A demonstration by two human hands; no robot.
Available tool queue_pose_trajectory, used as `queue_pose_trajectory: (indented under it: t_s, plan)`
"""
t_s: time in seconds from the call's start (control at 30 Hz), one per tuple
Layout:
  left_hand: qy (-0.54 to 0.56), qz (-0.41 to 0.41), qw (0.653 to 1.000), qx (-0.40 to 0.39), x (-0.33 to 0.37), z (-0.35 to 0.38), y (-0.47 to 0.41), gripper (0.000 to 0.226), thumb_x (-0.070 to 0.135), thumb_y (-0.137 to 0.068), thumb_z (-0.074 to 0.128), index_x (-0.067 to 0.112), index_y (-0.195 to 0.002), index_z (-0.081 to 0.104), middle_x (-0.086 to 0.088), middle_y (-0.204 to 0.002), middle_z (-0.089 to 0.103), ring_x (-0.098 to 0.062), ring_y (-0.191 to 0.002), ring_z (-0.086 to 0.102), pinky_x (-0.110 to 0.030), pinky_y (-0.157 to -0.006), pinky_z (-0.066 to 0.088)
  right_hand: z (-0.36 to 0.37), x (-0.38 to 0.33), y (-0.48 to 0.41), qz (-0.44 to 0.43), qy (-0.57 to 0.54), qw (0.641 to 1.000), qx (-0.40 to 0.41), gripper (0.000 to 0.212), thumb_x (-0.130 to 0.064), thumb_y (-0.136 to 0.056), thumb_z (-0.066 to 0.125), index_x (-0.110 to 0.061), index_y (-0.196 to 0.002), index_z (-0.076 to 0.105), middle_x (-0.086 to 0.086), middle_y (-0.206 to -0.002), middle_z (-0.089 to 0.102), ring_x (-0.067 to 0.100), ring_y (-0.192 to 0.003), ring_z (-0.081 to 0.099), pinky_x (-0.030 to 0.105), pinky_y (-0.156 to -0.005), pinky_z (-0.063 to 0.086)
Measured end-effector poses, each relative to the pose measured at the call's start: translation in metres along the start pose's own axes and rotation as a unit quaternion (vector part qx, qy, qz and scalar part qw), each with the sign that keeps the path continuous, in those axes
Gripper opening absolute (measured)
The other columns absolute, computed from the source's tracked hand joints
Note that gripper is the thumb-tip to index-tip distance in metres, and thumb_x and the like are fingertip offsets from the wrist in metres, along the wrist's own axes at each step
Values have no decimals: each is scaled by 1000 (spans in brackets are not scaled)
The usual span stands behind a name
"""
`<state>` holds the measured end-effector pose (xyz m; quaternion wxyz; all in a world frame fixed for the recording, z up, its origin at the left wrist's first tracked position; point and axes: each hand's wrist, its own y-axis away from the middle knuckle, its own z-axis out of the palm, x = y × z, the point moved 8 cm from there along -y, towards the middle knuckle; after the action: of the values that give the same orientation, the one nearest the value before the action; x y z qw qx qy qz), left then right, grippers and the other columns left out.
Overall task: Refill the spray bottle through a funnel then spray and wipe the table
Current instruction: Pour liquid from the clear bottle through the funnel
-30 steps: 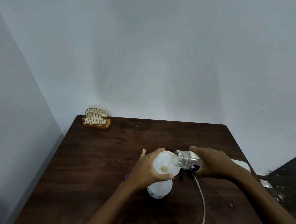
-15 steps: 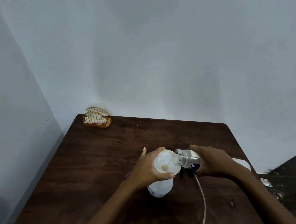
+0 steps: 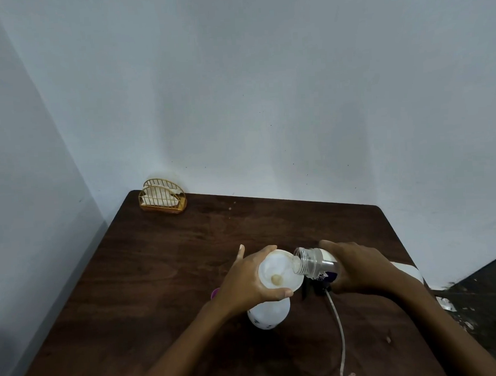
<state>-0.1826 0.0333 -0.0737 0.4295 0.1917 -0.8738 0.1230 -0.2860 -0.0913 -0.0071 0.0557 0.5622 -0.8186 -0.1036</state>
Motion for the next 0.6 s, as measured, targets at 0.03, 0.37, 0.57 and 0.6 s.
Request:
queue_pose_trajectory:
  t_s: [0.03,0.37,0.57,0.6]
  plan:
    - [1,0,1000,0,0,0,0,95,74,-57,55,29,-139,38,15,-139,47,3,-126,42,-30,-115,-12,0,0,0,0,-1,1000,-1,40,-40,-70,70,-31,-98,44,-10,-91,62,12,-76,54,16,-50,30]
    - [0,0,1000,-3,3,-1,1,96,74,-57,54,28,-139,38,16,-141,45,2,-127,41,-29,-114,-13,-1,4,0,5,-5,1000,2,40,-40,-66,70,-29,-96,45,-9,-87,61,13,-76,56,22,-53,38]
    - [-2,-2,1000,-4,3,-1,1,96,74,-57,54,28,-139,38,15,-142,44,1,-128,40,-30,-114,-13,-3,5,1,3,-9,1000,1,40,-39,-66,71,-29,-95,46,-10,-85,61,12,-73,55,24,-55,41]
    - [-2,-3,1000,-5,2,0,0,96,74,-57,54,28,-140,38,15,-142,44,1,-128,41,-30,-115,-13,-3,5,0,2,-8,1000,0,40,-39,-66,71,-29,-95,46,-10,-85,61,12,-73,55,23,-55,40]
